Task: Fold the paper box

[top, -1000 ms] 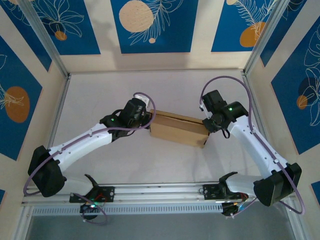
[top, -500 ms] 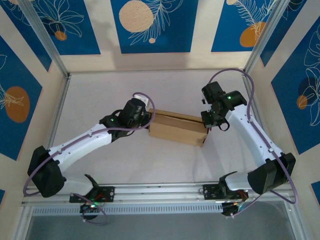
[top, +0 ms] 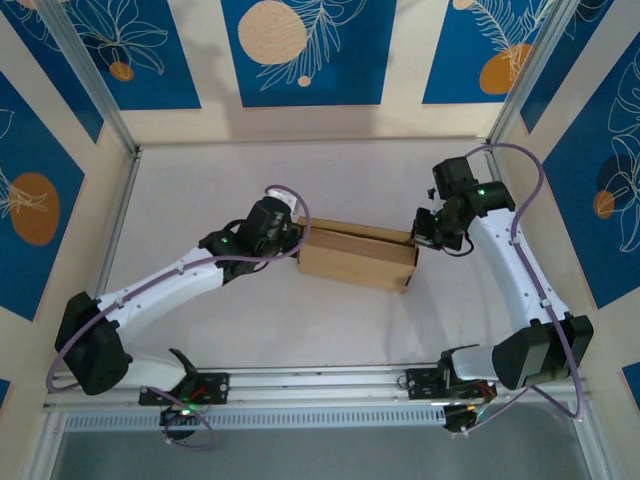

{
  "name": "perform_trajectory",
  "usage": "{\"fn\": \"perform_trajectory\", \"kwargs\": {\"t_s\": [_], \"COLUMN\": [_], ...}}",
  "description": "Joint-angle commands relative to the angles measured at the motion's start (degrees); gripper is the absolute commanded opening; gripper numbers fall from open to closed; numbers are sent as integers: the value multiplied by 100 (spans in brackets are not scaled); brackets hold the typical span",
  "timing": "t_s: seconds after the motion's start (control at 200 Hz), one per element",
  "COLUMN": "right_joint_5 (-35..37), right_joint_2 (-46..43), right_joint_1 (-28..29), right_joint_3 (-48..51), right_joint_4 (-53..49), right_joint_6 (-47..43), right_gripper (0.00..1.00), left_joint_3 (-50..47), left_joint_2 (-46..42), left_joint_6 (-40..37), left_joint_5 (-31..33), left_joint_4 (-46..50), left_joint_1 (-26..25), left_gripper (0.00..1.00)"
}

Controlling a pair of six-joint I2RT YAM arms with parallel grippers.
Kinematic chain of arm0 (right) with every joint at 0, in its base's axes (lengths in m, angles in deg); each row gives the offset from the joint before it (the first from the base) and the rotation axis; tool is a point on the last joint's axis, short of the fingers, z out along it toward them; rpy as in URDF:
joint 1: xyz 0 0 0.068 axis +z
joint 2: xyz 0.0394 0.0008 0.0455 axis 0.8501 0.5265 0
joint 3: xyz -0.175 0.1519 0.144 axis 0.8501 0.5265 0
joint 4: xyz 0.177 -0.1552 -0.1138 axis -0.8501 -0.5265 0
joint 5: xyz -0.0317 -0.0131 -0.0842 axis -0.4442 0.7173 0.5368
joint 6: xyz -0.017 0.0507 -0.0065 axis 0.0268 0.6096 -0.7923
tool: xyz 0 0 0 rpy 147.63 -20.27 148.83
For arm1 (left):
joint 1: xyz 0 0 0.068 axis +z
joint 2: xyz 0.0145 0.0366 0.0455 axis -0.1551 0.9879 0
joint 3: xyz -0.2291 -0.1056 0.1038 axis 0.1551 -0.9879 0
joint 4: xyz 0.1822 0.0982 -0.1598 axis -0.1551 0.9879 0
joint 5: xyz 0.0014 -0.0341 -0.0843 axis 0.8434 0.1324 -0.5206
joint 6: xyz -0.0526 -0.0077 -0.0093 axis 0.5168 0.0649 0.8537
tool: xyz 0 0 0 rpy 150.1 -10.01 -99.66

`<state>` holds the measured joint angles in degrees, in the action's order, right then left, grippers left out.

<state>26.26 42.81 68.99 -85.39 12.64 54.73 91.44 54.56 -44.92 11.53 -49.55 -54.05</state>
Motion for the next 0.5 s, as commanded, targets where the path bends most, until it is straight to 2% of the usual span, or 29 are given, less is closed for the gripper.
{"fn": "perform_trajectory", "kwargs": {"t_s": [0.0,0.165,0.33,0.495], "right_joint_5": [-646,-367,557,969], "right_joint_2": [-49,-220,-162,-18], "right_joint_1": [48,150,605,709], "right_joint_3": [204,529,427,180], "right_joint_4": [140,299,228,18], "right_joint_6": [340,-160,-661,-892], "right_gripper": [0,0,0,0], "left_joint_3": [-64,-81,-33,-3], "left_joint_2": [23,29,25,-1], "left_joint_6": [92,71,36,10], "left_joint_5": [-102,-109,-79,-23], "left_joint_4": [224,237,290,327], "left_joint_1": [-38,-32,-35,-32], "left_gripper": [0,0,0,0]}}
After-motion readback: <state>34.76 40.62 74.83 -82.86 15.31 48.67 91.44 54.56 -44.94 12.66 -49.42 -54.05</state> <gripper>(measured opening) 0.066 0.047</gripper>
